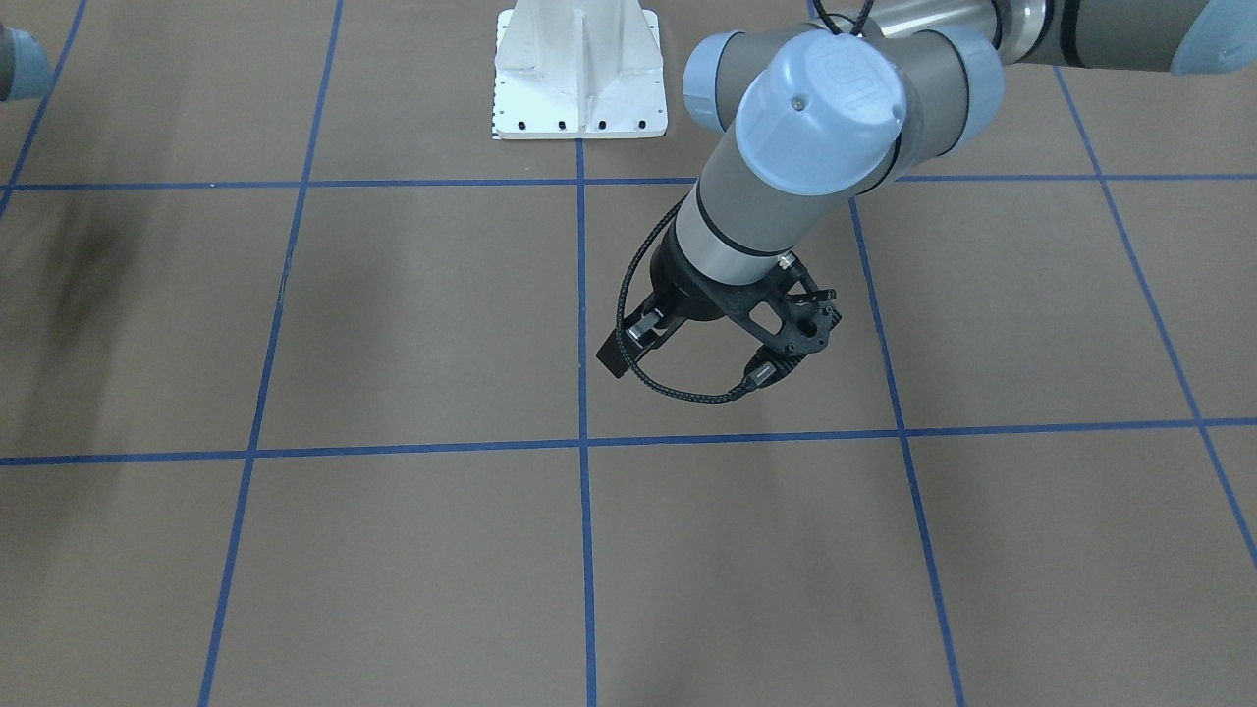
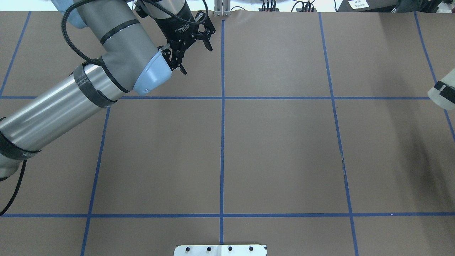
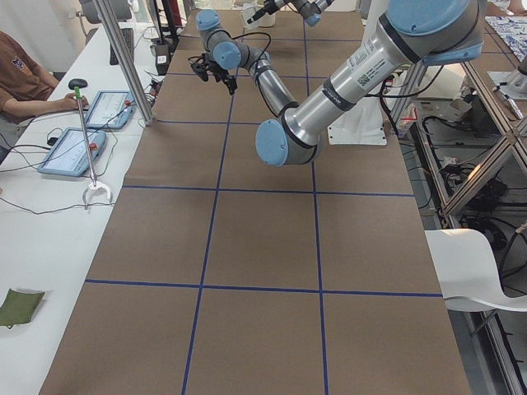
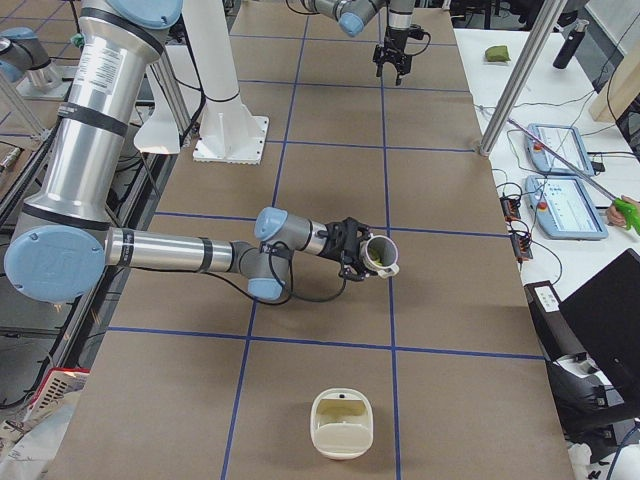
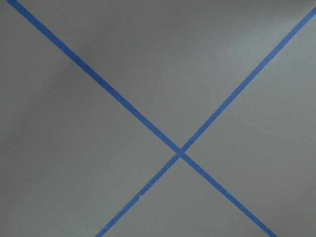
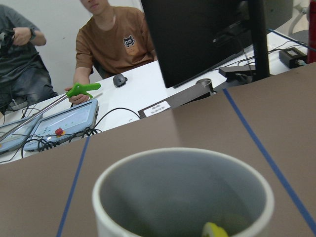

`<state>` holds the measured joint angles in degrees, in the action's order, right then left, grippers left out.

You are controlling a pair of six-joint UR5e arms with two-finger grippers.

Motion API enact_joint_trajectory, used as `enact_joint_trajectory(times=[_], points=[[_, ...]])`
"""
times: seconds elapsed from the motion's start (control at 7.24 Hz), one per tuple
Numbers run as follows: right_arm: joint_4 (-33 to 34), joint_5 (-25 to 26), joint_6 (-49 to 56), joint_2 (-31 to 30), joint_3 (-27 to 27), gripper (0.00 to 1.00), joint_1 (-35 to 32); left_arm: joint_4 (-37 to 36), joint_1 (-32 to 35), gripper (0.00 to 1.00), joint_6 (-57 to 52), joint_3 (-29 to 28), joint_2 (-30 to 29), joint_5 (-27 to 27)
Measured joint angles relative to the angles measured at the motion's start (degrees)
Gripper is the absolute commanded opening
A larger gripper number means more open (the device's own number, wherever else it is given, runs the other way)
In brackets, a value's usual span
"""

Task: Left arm hands cup to right arm to dump lemon

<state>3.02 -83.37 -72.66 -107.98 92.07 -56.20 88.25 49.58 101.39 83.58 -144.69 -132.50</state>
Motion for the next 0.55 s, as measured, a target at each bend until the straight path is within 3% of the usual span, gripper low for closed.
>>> enact_joint_trajectory(times=[0.41, 0.55], points=[[-6.29, -20.29, -10.12, 0.27, -7.38, 0.02, -19.32, -0.01, -0.01, 1.0, 0.09, 0.0, -0.24, 0.07], [-7.06, -24.33, -13.92, 0.35, -8.93, 0.02, -23.1, -0.01, 0.03, 1.0, 0.08, 0.0, -0.28, 0.1]])
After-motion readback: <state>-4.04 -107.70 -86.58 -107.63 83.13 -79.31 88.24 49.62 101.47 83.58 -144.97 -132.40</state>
